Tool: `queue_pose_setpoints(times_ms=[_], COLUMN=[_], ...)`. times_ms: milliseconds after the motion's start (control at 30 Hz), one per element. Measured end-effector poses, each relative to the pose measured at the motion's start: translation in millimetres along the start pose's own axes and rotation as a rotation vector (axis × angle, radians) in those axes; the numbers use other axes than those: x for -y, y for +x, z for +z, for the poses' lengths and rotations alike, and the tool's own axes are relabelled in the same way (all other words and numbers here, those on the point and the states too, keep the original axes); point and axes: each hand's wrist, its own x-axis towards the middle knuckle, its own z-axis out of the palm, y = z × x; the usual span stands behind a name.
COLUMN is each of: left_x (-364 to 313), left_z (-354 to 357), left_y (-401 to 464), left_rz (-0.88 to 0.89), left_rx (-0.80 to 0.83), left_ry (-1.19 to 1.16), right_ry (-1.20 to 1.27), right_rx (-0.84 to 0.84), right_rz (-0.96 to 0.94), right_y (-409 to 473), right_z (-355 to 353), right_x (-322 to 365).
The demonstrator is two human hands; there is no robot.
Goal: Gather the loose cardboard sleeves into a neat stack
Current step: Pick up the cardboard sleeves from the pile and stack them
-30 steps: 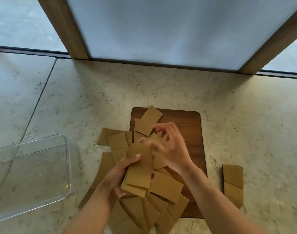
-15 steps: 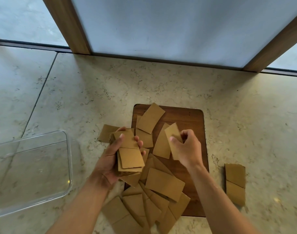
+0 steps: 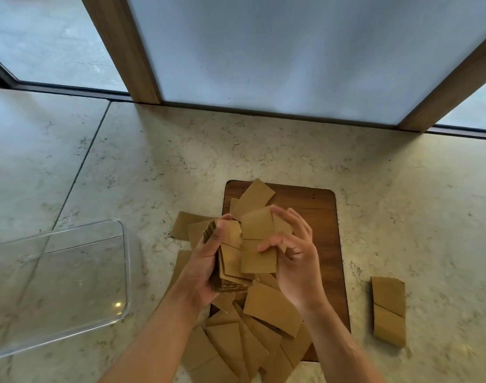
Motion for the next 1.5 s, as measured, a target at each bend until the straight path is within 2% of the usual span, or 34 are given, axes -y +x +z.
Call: queue_pose_setpoints(times_ms=[167, 300, 400, 467, 567, 667, 733, 767, 800, 867, 900, 967, 1033, 1100, 1200, 1267, 1367, 1500], left_x=[-4, -4, -4, -5, -3, 0, 1, 1, 1, 1, 1, 0, -2, -3, -4, -5, -4, -3], left_z=[-6, -4, -1, 0, 0, -3, -9, -12, -13, -13, -13, -14, -16, -17, -18, -20, -21, -19], left_y=[-6, -4, -3, 0, 2, 3, 4, 4, 5, 7, 7, 8, 10, 12, 15, 16, 15, 14], left_rz=[-0.025, -0.046, -0.02, 0.018, 0.031, 0.028, 0.064, 0.087, 0.103, 0.123, 0.134, 0.155, 0.151, 0.139, 0.131, 0.135, 0.152, 0.15], left_rx=[0.034, 0.047, 0.07, 0.061, 0.02, -0.027, -0.063, -0.074, -0.072, -0.06, -0.064, -0.074, -0.081, -0.078, -0.073, -0.086, -0.116, -0.136], left_ry=[0.043, 0.047, 0.066, 0.104, 0.185, 0.249, 0.243, 0.228, 0.196, 0.122, 0.106, 0.086, 0.055, 0.022, 0.019, 0.034, 0.067, 0.088], right_ry=[0.388, 0.369, 0.538, 0.534, 0.332, 0.155, -0.092, -0.241, -0.386, -0.568, -0.623, -0.744, -0.735, -0.622, -0.463, -0.457, -0.571, -0.796], right_rx=[0.149, 0.225, 0.241, 0.224, 0.229, 0.316, 0.372, 0.349, 0.255, -0.032, -0.106, -0.061, -0.025, -0.047, -0.138, -0.145, -0.133, -0.099], right_rz=[0.09, 0.153, 0.327, 0.414, 0.431, 0.391, 0.354, 0.329, 0.328, 0.464, 0.551, 0.615, 0.569, 0.566, 0.638, 0.683, 0.701, 0.589], right_y=[1, -2, 0, 0, -6, -10, -5, -1, 5, 17, 21, 23, 22, 26, 36, 39, 41, 38], right_z=[-10, -14, -15, -13, -3, 6, 6, 5, 1, -5, -5, 3, 11, 9, -3, -8, -3, 20], right_x=[-2, -6, -1, 0, 5, 1, -9, -13, -19, -32, -38, -42, -49, -52, -52, -53, -55, -47])
